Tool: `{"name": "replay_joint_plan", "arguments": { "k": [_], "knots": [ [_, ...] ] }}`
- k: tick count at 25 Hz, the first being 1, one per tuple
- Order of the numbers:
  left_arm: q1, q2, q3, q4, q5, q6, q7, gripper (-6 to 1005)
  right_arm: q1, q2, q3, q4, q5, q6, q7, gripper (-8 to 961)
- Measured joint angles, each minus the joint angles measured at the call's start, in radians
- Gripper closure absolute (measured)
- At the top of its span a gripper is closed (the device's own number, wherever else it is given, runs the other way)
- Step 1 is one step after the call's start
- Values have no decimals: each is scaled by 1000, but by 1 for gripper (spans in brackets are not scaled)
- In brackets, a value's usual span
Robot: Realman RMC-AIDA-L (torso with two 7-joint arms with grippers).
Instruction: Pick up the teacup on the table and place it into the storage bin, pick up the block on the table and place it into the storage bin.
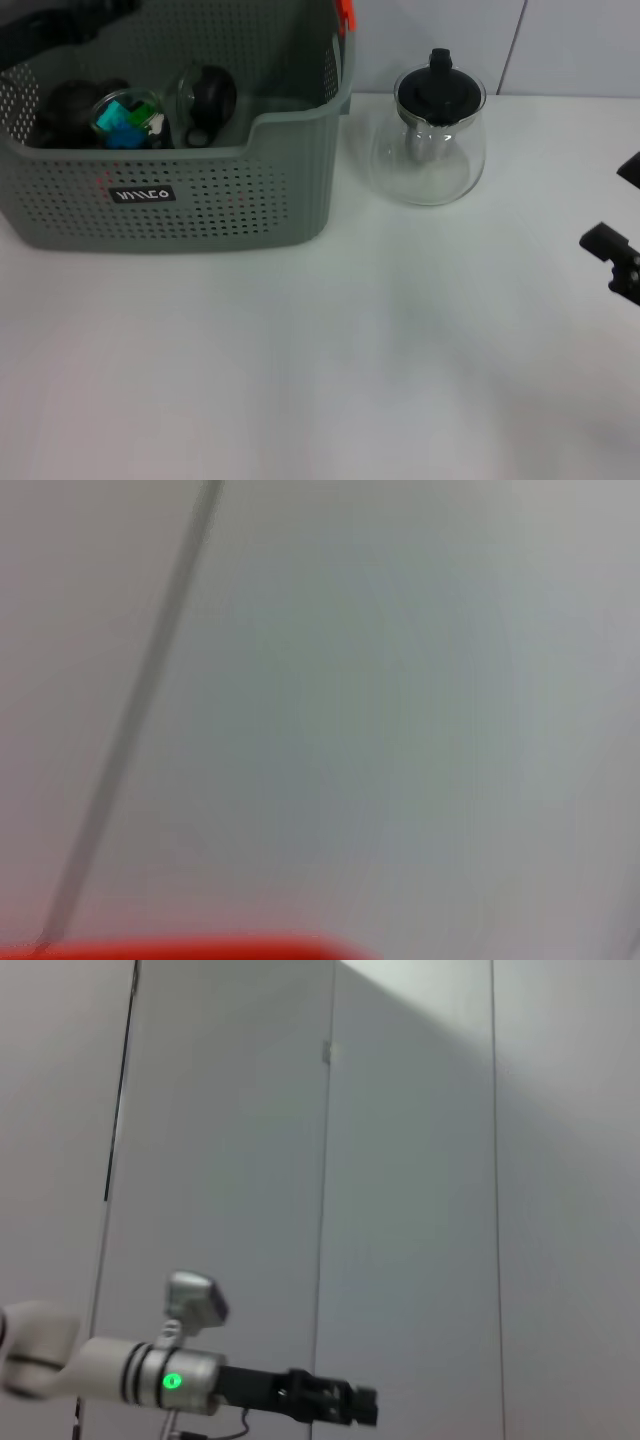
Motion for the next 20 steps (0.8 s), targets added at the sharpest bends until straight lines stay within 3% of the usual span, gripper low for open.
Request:
{"name": "replay_joint_plan", "arguments": {
  "k": [4, 8, 13, 17, 20],
  "knots": [
    [61, -9, -42, -151, -201, 254, 173, 367, 32, 0, 30, 61, 1, -1, 6, 156],
    [109, -11, -66, -288, -178, 346, 264, 362, 76, 1, 55, 143, 1, -1, 16, 155],
    [170, -33, -37, -265, -20, 426, 319, 355, 122, -5, 18, 137, -92, 8, 135, 153],
    [174, -29, -26, -214, 190, 459, 339, 339, 140, -6, -5, 93, -261, 28, 148, 152],
    [152, -25, -18, -226, 307, 436, 374, 306, 157, 1, -7, 107, -342, 120, 141, 151]
  ]
}}
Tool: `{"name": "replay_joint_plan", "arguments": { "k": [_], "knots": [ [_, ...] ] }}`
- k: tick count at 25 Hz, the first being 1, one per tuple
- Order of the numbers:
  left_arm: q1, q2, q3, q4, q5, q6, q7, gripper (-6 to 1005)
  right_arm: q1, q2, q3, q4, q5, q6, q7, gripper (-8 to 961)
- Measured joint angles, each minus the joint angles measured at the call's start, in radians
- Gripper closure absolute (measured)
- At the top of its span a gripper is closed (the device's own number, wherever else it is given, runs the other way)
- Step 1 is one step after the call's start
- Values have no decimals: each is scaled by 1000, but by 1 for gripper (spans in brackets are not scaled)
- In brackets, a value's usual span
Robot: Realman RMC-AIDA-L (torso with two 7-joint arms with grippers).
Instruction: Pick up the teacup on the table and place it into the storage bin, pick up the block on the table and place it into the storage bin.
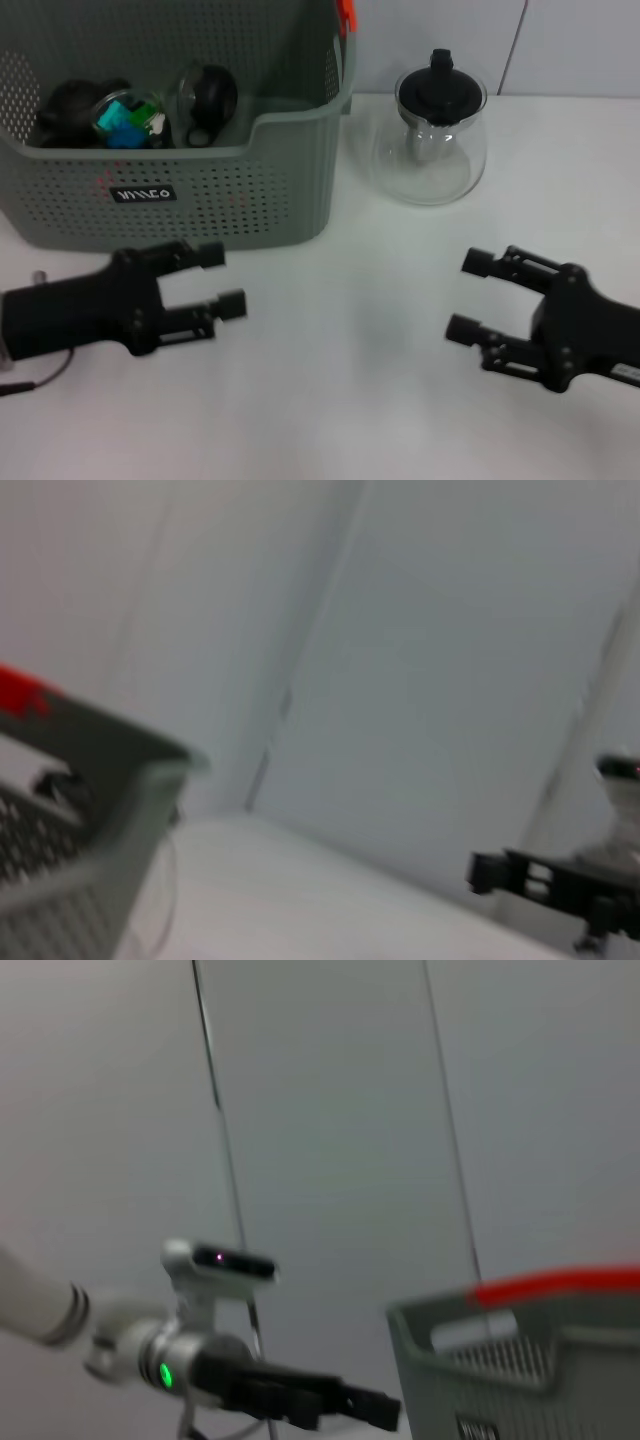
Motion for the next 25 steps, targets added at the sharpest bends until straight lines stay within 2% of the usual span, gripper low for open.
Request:
{"name": "replay_joint_plan", "arguments": {
  "k": [3, 6, 14, 25],
  "knots": [
    [-22, 1, 8, -15, 68, -28, 13, 274, 24, -1, -2, 31, -50, 37, -1, 150],
    [-29, 2, 8, -19, 78, -42, 19, 241, 38, -1, -3, 38, -85, 60, -14, 150],
    [-19, -5, 32, -57, 131, -107, 218, 230, 50, 1, -24, 109, -97, 109, -203, 147],
    [-27, -10, 38, -66, 150, -92, 234, 194, 55, 1, -23, 131, -92, 122, -198, 133]
  ]
}}
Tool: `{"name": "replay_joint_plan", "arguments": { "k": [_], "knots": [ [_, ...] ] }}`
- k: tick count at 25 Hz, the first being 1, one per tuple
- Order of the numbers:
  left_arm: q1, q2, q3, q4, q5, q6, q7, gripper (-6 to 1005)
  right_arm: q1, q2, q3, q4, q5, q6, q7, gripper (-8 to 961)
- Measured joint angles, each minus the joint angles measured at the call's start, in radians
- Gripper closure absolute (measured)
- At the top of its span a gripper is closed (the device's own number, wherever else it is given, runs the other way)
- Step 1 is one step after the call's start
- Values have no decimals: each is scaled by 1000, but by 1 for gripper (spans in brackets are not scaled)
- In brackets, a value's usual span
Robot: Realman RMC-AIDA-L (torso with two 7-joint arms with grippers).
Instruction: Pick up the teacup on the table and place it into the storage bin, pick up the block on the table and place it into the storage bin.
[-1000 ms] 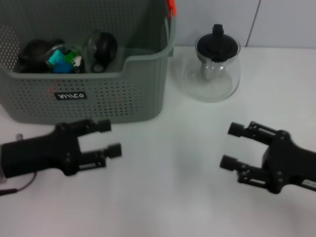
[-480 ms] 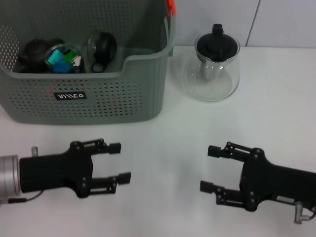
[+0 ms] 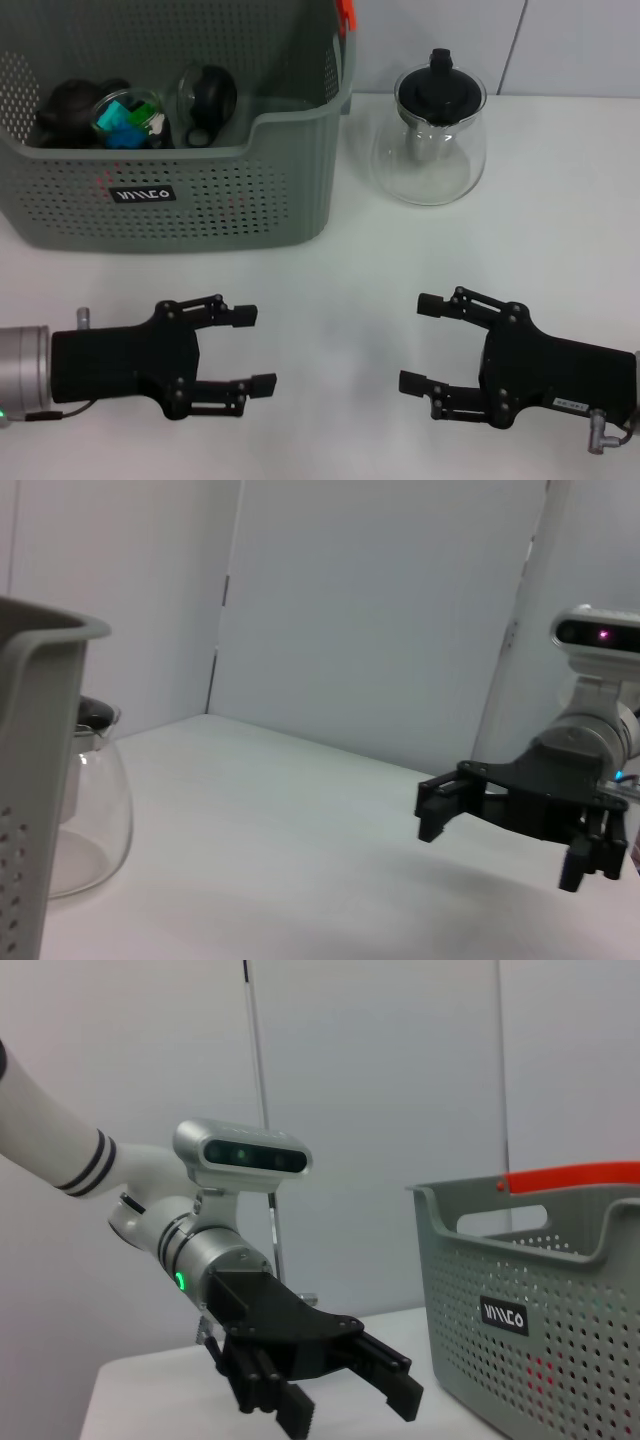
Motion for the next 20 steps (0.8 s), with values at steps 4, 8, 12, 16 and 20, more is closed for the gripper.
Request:
{"name": "replay_joint_plan", "arguments": {
  "k": [4, 8, 12, 16, 20],
  "knots": [
    [4, -5, 24, -1, 5, -9, 31, 181, 12, 0, -1, 1, -5, 30, -4, 90],
    [5, -6, 32, 1, 13, -9, 33, 170, 19, 1, -3, 2, -6, 39, -5, 47],
    [3, -6, 31, 3, 14, -10, 33, 163, 22, 1, -3, 2, -3, 39, -6, 39],
    [1, -6, 31, 3, 14, -14, 33, 163, 22, 1, -2, 2, -1, 40, -6, 43],
    [-1, -6, 31, 2, 15, -21, 33, 163, 22, 1, 0, 1, 0, 41, -6, 48]
  ]
}}
